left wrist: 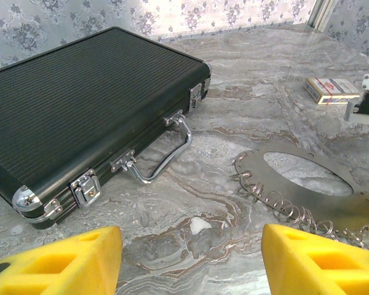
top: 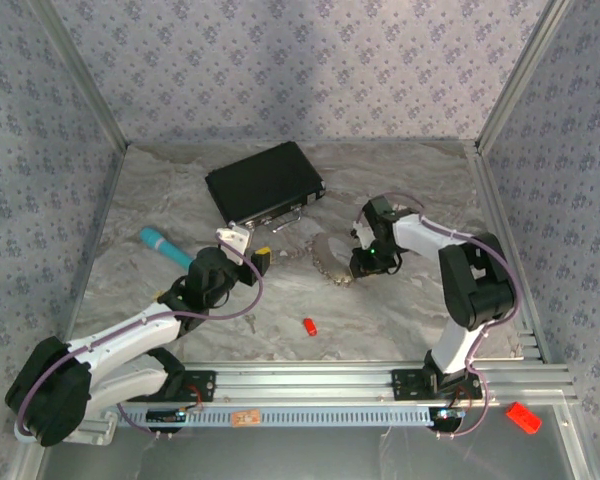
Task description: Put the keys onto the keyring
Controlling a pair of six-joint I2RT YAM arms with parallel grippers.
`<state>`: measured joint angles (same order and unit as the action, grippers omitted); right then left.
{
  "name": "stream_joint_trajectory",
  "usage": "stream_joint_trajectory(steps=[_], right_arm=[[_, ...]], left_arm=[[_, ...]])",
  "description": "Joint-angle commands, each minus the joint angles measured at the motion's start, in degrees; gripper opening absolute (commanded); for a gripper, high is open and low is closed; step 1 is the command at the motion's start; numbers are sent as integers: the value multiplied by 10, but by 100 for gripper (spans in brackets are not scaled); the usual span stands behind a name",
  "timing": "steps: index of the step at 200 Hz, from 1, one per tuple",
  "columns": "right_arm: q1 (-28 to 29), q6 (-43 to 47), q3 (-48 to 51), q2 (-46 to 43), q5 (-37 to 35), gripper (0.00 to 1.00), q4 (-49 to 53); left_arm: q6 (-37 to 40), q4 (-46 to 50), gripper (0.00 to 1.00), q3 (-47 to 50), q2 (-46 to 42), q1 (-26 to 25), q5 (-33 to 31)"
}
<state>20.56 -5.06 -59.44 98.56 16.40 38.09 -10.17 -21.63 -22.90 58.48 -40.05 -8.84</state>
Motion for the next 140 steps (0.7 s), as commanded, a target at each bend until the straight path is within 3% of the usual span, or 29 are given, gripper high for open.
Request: stream_joint_trajectory(steps=[1,86,140], right_arm=[[-4,-53,21,-26,20,27,-31],[-38,-133,98,-83,37,31,-105],[-37,-155,128,-72,73,26,-141]], left_arm=[[-7,-8,61,-6,-11,2,-3],[-11,-6,61,-4,-20,3,-2],[-11,-5,61,-6,-17,3,0]])
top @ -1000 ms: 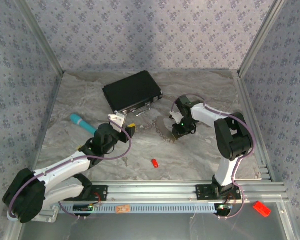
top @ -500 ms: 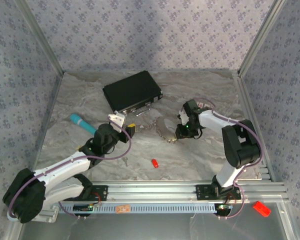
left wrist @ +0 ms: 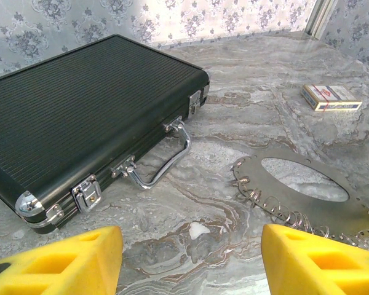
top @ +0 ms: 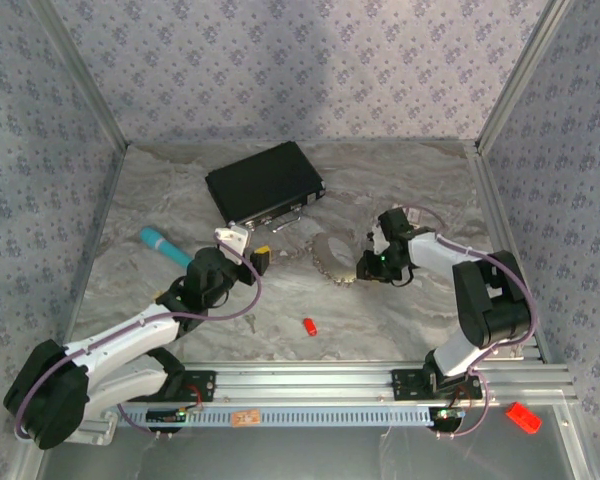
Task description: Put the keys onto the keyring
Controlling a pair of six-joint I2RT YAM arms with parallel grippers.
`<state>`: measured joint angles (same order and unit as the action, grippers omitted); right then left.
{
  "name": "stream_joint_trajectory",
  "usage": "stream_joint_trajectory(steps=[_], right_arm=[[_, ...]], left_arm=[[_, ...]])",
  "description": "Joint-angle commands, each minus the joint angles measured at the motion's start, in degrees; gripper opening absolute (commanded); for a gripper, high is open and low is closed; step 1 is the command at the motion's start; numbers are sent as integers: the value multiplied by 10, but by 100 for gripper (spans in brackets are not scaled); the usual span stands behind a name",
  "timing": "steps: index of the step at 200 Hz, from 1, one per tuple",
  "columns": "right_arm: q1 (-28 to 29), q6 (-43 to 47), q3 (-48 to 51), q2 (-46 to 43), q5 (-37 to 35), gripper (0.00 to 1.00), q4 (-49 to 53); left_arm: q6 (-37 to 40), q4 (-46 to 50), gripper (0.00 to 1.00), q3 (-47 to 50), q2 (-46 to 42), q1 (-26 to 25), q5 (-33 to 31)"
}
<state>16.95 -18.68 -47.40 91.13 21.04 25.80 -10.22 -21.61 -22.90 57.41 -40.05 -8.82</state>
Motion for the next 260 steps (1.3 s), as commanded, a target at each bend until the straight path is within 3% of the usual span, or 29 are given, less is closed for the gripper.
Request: stream_joint_trajectory(steps=[1,129,190,227,260], right_arm=[[-1,-19,8,3,27,26,-18],[0,-21,11,22,42,16,-34],[1,1,3,8,30,0,-15],[41,48,-31,-50,-72,0,18],[101,149,-74,-104,-171,0,13]], left_arm=[[-11,-5,61,-6,-6,3,0],[-13,-6,61,-9,0,3,-1],[-13,1,60,-8,-10,3,-3],[-2,8,61,-11,-17,3,-8],[26,11,60,-21,-17,3,-15]])
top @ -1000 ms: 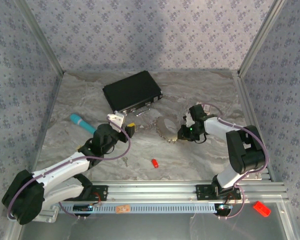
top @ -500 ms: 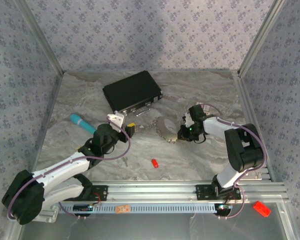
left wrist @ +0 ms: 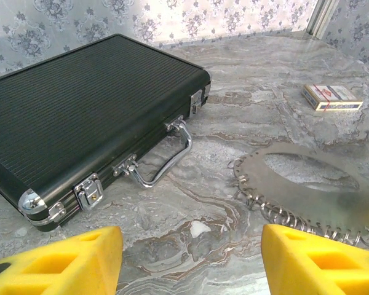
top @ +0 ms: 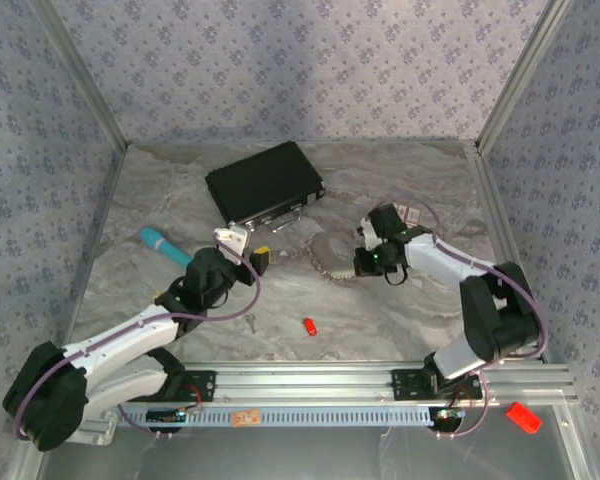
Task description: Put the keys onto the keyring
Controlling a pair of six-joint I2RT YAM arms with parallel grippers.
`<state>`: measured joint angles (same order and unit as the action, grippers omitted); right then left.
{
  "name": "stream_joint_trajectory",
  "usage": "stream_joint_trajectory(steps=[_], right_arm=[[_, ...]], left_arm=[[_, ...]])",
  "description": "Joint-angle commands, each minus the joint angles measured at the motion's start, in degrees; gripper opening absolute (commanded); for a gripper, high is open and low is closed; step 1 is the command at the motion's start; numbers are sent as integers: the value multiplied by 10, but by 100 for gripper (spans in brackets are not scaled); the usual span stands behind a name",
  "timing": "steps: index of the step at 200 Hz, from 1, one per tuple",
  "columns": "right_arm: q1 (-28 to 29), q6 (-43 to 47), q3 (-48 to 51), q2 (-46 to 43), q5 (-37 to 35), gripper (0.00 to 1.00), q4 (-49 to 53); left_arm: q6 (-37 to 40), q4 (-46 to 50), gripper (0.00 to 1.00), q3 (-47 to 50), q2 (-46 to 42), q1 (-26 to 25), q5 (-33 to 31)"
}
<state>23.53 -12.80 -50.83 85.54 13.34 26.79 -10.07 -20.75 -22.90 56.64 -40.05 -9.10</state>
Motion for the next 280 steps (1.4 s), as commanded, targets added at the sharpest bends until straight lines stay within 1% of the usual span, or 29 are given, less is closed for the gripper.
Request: stream_joint_trajectory(steps=[1,10,31,50,69,96,126,153,186,204,225,235,245,269,280], right_arm=[[37,94,-40,-49,-98,0,1],[49,121,-43,-65,-114,0,-17],[69,201,-51,-92,-120,0,-55],[73,255,-59,-101,-103,0,-80],[73,299,-80,-101,-75,0,-74],[69,324,-96,-112,-39,0,-70],[61,353,-102,-135,44,0,-55],[61,384,-109,-145,106,0,-37],[68,407,-121,-152,151,0,-24],[75,420,-129,-157,166,0,-14],[88,436,-134,-164,171,0,-4],[99,446,-132,-167,152,0,-3],[112,451,-131,-167,109,0,0],[132,424,-154,-151,-18,0,34],[147,422,-165,-143,-89,0,50]], left_arm=[[25,3,61,-21,-9,3,-12],[33,1,61,-24,-8,4,-13],[56,-2,60,-34,-5,5,-8],[69,5,58,-48,0,16,16],[75,17,54,-66,2,42,56],[114,52,49,-106,4,60,124],[167,97,42,-148,12,60,189],[188,92,35,-158,18,60,252],[204,83,33,-164,29,50,332],[227,97,33,-174,38,30,353],[256,116,33,-188,50,2,356],[265,117,34,-190,54,-7,341],[268,108,39,-187,56,-16,296],[274,94,39,-180,53,-16,189],[277,96,41,-182,55,-15,154]])
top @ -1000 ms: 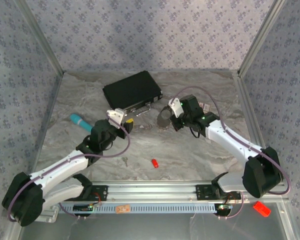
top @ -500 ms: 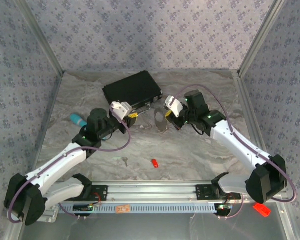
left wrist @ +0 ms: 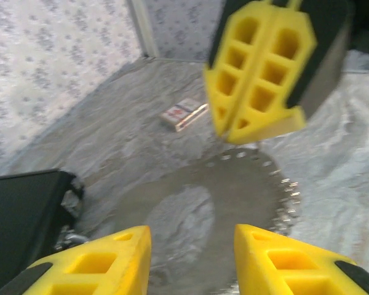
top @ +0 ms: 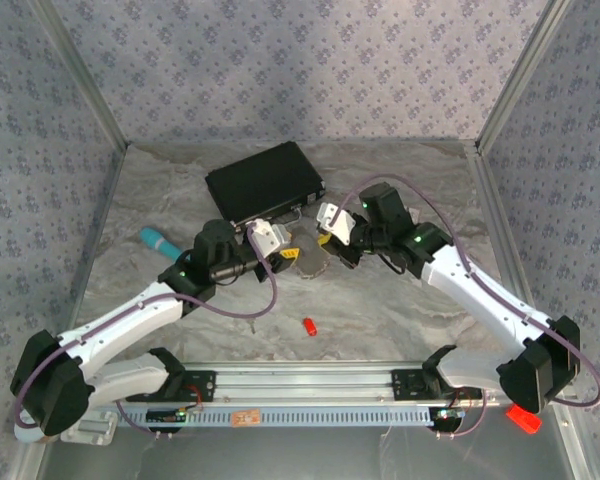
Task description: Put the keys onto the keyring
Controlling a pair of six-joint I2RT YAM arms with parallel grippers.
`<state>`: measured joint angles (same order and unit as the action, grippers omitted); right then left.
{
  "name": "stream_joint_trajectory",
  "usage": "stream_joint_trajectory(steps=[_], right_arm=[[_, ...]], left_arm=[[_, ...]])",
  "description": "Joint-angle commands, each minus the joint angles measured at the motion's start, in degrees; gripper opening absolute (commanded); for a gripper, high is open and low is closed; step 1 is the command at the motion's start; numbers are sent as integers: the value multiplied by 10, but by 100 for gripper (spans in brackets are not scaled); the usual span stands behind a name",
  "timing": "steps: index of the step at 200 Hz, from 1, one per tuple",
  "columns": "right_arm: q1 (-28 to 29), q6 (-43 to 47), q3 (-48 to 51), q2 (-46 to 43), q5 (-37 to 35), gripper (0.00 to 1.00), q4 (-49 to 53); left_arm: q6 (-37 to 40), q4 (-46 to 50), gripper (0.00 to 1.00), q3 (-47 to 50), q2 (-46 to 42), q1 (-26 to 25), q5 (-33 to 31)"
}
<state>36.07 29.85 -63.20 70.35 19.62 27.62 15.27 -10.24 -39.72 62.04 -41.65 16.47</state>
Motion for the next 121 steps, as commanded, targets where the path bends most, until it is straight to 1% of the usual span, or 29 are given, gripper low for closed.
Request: stream_joint_trajectory(steps=[1,3,9,15,23,40,57,79,86,121], right_arm=[[22,-4,-42,10,-159,0,43],[27,-5,-44,12,-178,0,47],[36,1,-46,15,-201,0,56],[41,12,-46,14,-205,0,63],[41,21,-46,7,-186,0,63],[39,41,-32,-12,-116,0,50],[41,77,-25,-24,-59,0,57],[41,109,-22,-31,-32,0,66],[43,117,-24,-33,-26,0,85],[44,144,-32,-32,-8,0,107]], left_arm=[[24,-8,41,-14,1,2,-103],[26,-7,42,-15,2,2,-104],[29,-7,45,-16,3,3,-104],[32,-6,49,-17,7,6,-98],[36,-4,53,-20,11,11,-81],[56,18,61,-34,31,28,-14],[79,47,66,-51,55,58,77],[132,108,71,-85,94,71,149],[150,123,72,-94,106,71,165],[210,147,77,-115,148,71,239]])
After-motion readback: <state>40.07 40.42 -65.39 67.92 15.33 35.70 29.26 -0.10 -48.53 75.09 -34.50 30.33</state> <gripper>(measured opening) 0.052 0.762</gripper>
